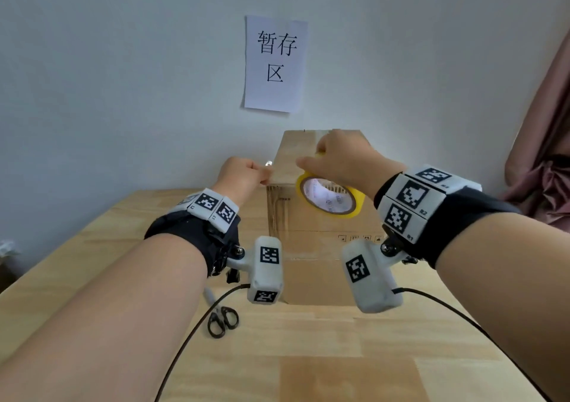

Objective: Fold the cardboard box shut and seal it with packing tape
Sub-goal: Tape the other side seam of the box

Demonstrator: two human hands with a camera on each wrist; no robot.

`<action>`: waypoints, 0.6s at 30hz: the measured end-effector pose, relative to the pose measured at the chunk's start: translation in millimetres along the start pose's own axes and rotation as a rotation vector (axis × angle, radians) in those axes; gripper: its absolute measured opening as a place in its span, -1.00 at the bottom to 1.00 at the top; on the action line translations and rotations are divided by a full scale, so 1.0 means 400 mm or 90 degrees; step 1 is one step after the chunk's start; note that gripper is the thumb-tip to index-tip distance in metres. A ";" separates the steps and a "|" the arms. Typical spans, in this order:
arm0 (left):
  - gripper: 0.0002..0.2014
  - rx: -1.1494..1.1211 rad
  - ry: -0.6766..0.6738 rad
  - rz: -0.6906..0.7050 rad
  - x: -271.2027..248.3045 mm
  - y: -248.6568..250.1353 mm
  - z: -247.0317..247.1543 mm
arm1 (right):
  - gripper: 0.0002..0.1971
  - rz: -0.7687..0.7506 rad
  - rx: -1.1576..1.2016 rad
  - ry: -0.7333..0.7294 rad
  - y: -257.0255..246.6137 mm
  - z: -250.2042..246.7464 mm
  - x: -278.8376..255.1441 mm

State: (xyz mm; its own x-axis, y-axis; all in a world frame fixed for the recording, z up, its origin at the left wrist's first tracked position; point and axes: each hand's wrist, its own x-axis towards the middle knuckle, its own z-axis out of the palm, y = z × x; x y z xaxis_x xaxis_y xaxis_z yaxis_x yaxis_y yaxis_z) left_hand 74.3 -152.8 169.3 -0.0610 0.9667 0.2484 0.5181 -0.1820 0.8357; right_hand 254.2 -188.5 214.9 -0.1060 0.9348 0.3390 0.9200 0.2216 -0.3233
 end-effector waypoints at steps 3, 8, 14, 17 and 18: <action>-0.79 -0.027 0.014 -0.005 0.028 0.009 -0.002 | -0.63 -0.017 -0.154 0.022 -0.003 -0.012 0.027; -0.78 -0.071 -0.064 -0.084 0.033 0.007 0.021 | -0.58 -0.047 -0.243 0.033 0.012 0.000 0.048; -0.80 -0.153 -0.068 -0.167 0.008 0.028 0.080 | -0.61 -0.051 -0.324 0.061 0.044 -0.007 0.072; -0.71 -0.143 -0.047 -0.152 0.008 0.027 0.094 | -0.59 -0.012 -0.265 0.125 0.067 -0.009 0.070; -0.72 -0.136 -0.039 -0.148 0.009 0.024 0.096 | -0.57 0.002 -0.227 0.142 0.074 -0.009 0.068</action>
State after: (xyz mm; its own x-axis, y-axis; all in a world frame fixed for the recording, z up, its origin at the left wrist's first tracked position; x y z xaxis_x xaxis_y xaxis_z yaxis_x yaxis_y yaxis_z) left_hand 111.7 -144.4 159.4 -0.1011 0.9948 0.0142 0.3056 0.0174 0.9520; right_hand 279.7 -157.3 217.8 -0.0543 0.8433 0.5347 0.9973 0.0722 -0.0126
